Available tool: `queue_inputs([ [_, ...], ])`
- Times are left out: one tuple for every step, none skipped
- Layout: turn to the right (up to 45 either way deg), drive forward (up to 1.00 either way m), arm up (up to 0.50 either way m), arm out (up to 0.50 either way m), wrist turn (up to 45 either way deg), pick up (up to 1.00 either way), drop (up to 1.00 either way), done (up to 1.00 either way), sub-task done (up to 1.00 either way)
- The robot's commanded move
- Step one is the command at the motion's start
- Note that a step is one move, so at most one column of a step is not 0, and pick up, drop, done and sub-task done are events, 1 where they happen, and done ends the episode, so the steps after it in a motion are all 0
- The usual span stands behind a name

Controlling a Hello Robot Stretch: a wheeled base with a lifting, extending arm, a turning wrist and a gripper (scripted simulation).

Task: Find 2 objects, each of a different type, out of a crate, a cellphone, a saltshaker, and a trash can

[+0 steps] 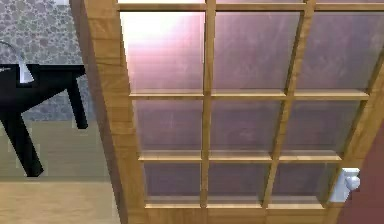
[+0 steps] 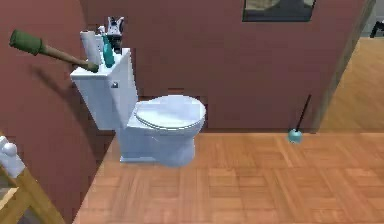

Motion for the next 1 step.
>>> queue_inputs([
  [-45.0,0.0,0.0,0.0,0.0,0.0,0.0,0.0,0.0],
])
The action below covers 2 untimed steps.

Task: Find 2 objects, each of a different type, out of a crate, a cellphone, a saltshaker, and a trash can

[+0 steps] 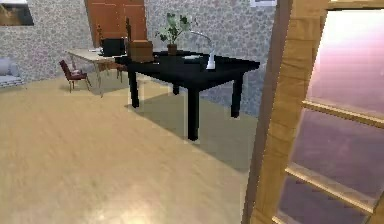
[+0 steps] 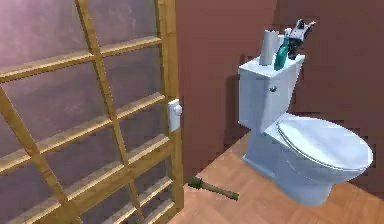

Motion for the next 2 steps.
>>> queue_inputs([
  [-12.0,0.0,0.0,0.0,0.0,0.0,0.0,0.0,0.0],
  [0.0,0.85,0.0,0.0,0.0,0.0,0.0,0.0,0.0],
])
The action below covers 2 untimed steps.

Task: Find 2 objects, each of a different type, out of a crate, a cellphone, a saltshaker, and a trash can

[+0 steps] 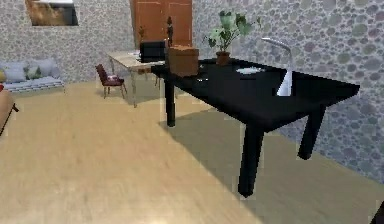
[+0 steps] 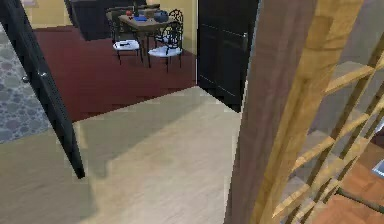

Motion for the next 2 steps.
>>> queue_inputs([
  [-12.0,0.0,0.0,0.0,0.0,0.0,0.0,0.0,0.0],
  [0.0,1.0,0.0,0.0,0.0,0.0,0.0,0.0,0.0],
])
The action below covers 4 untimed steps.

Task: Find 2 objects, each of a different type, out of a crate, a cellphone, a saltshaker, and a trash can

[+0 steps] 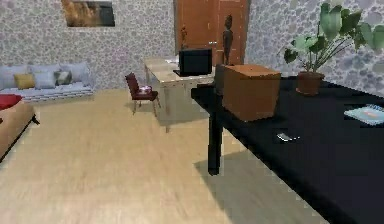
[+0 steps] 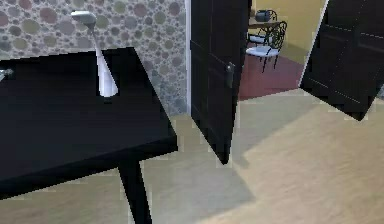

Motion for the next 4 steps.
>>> queue_inputs([
  [-6.0,0.0,0.0,0.0,0.0,0.0,0.0,0.0,0.0],
  [0.0,0.3,0.0,0.0,0.0,0.0,0.0,0.0,0.0],
  [45.0,0.0,0.0,0.0,0.0,0.0,0.0,0.0,0.0],
  [0.0,0.0,0.0,0.0,0.0,0.0,0.0,0.0,1.0],
])
